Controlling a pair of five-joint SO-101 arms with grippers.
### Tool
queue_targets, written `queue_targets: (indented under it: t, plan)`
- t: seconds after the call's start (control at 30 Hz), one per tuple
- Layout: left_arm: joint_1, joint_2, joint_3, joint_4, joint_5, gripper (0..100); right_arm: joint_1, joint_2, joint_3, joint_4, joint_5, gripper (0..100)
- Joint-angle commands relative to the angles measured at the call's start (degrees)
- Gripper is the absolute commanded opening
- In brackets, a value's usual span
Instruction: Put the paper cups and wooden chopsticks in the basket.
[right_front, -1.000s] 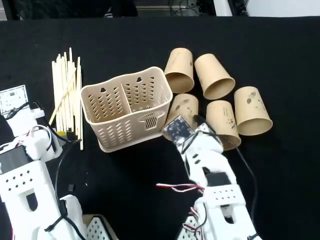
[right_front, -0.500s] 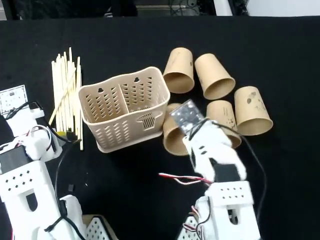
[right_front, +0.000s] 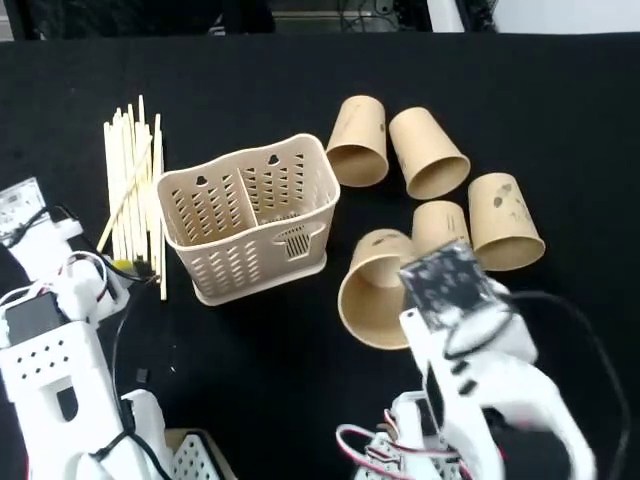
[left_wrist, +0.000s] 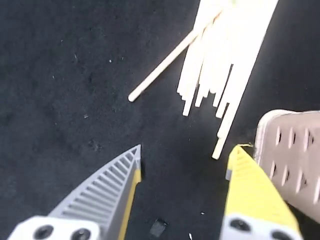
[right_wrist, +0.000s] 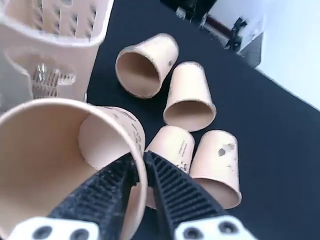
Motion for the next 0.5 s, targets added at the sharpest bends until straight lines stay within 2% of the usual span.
queue_targets:
  t: [0.0,0.13,0.27,0.37,0.47]
  plan:
    - [2.2,-0.5,2.1,-2.5,4.6,27,0.4,10.1,-17.8,4.3,-5.0,1.1]
    - [2.5,-0.5,4.4,-7.0,5.1,27,0.4,24.3,-32.7,4.6,-9.5,1.1]
    - [2.3,-2.6,5.1,-6.6,5.2,27,-0.4,39.0,-50.7,8.6,-9.8,1.1]
    - [2.6,-8.4,8.2,-7.0,6.2,27,-4.1,48.9,-65.8,13.6,-11.3,1.1]
    - [2.3,-17.7,12.1,-6.9,7.6,28,-9.4,56.7,-75.0,14.2,-14.5,1.1]
